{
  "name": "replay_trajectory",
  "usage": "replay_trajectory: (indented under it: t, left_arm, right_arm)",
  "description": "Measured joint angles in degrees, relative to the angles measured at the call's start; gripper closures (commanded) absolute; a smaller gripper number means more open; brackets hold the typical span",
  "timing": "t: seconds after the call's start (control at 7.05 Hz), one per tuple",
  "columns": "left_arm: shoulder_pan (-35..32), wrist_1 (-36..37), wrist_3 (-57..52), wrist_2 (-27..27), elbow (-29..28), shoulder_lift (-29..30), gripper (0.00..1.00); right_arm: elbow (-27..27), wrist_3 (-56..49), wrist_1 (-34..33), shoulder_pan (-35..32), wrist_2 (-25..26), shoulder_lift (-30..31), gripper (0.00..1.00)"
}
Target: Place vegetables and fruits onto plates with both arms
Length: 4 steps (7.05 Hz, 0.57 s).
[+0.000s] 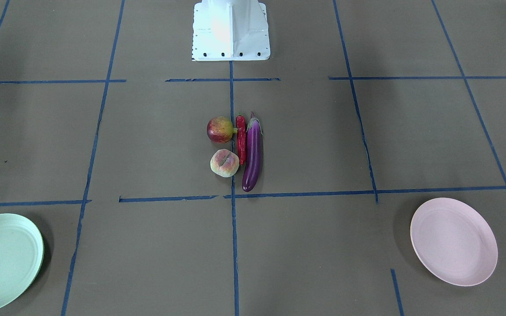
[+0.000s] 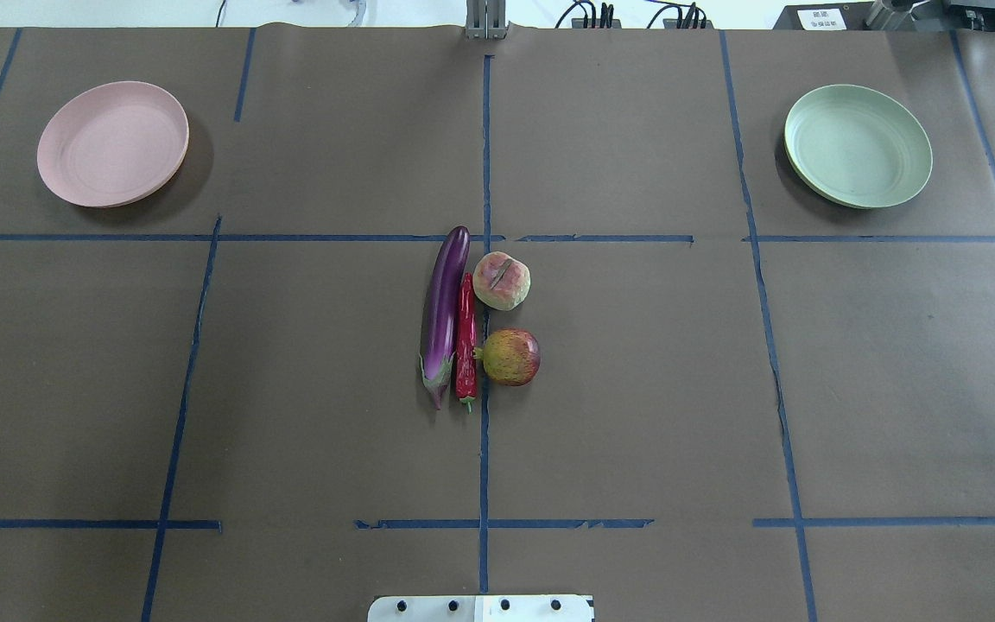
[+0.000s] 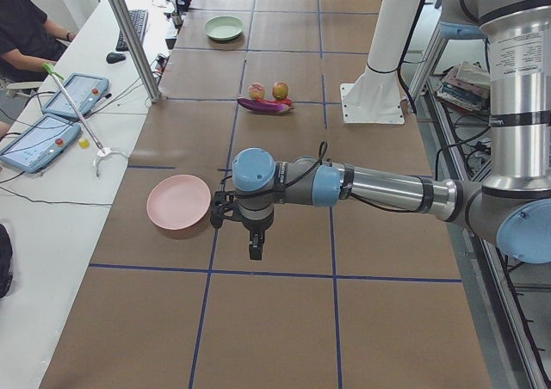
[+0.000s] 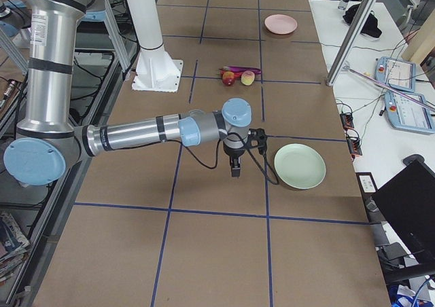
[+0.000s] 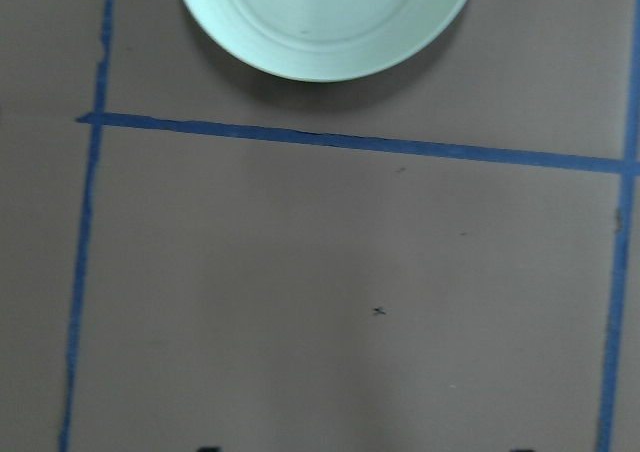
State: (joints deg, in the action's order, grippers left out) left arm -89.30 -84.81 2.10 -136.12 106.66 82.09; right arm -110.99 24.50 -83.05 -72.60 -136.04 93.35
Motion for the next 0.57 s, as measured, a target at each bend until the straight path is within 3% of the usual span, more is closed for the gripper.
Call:
replay_trajectory:
  t: [0.28, 0.57]
  left_arm:
    - [0.0, 0.0, 0.0, -0.1, 0.1, 0.1, 0.00]
    - [0.1, 0.0, 0.0, -0.1, -0.3, 0.2, 0.00]
  right_arm:
    - [-1.4, 20.7, 5.3, 10.1, 1.3, -9.0, 0.00]
    - [-1.8, 42.0, 6.4, 22.8, 9.8, -20.0, 0.01]
